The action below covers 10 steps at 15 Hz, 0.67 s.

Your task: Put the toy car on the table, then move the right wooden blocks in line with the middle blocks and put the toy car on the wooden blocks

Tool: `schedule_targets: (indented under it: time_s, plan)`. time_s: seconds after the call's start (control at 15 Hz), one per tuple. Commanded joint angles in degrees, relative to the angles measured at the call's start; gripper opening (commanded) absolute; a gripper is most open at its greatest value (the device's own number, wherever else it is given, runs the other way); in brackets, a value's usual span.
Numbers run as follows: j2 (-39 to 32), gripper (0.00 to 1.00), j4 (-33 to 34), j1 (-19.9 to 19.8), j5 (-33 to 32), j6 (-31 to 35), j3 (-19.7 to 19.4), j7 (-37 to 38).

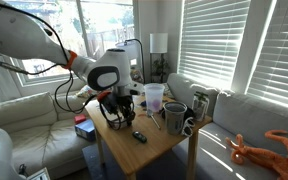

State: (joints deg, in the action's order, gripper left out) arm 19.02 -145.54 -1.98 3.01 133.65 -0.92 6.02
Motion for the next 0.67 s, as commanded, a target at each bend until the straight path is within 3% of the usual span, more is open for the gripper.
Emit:
schedule_targets:
  time_s: [0.0, 0.6]
  plan:
    - [2.42, 0.07, -2.44, -0.59, -0.79, -1.73, 0.81, 2.76]
    - [3.76, 0.07, -3.87, -0.67, -1.07, -1.37, 1.5, 5.58]
